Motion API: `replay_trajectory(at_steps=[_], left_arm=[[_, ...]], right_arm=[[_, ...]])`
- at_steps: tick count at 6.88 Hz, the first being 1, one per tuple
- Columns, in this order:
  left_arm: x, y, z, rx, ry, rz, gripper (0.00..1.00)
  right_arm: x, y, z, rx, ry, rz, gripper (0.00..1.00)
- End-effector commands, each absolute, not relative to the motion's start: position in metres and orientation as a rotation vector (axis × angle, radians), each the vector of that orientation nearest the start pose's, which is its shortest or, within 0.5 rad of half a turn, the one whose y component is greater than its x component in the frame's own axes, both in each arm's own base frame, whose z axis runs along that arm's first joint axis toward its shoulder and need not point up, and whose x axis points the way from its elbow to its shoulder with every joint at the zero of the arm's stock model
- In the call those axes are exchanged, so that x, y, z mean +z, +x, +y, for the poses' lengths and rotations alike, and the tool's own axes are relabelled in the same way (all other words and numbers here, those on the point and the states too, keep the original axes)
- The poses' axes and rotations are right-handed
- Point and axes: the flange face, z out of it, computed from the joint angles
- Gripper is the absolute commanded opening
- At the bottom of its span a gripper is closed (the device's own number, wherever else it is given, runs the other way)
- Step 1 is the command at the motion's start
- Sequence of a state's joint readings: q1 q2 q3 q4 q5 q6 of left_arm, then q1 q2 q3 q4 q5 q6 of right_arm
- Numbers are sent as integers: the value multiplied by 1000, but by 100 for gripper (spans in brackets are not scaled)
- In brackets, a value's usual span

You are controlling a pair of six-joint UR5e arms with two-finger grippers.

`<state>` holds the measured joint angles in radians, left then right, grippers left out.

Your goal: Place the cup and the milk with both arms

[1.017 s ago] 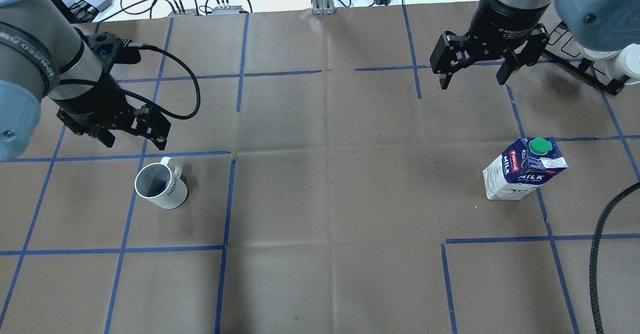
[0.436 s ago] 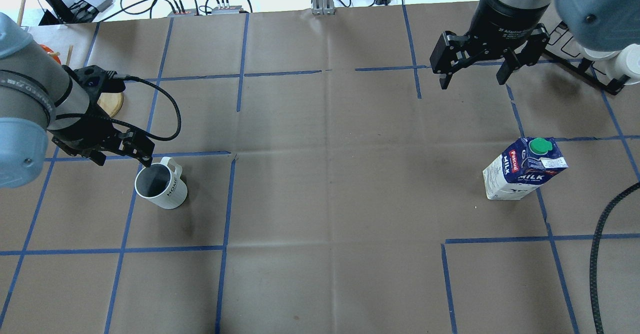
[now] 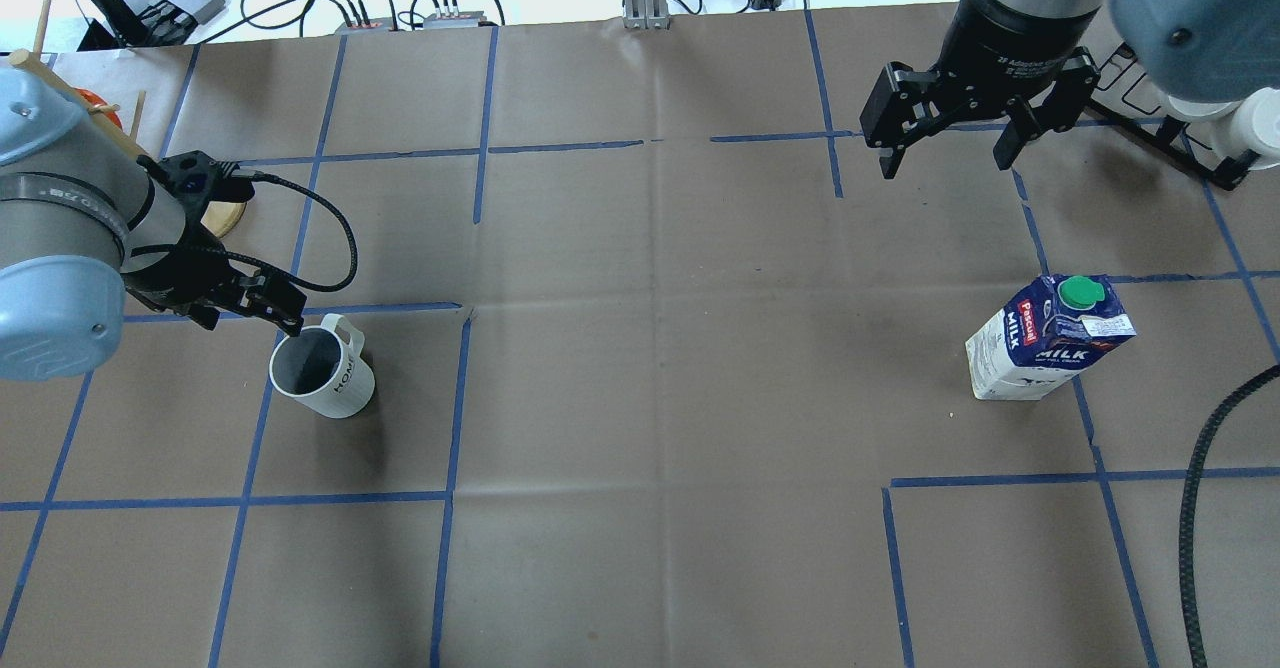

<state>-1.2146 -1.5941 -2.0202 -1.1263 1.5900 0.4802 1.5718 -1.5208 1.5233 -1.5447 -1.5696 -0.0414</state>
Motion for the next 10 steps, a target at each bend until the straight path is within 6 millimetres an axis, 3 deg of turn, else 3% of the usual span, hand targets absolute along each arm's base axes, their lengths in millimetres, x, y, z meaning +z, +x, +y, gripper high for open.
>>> replay_trajectory(at_steps=[1, 3, 5, 7, 8, 10], left_arm=[[279, 50, -480, 92, 175, 3140, 96], [254, 65, -483, 164, 128, 3167, 96], [239, 60, -474, 211, 121, 3178, 88], [237, 60, -476, 208, 106, 3191, 32], [235, 61, -479, 215, 103, 3192, 18], [233, 58, -480, 203, 61, 3225, 0]], right_arm=[[483, 133, -510, 46, -65, 3138, 100], [483, 134, -510, 46, -67, 3138, 100], [483, 133, -510, 46, -65, 3138, 100], [483, 133, -510, 46, -65, 3138, 100], [483, 133, -511, 46, -65, 3138, 100], [483, 133, -511, 46, -65, 3138, 100]])
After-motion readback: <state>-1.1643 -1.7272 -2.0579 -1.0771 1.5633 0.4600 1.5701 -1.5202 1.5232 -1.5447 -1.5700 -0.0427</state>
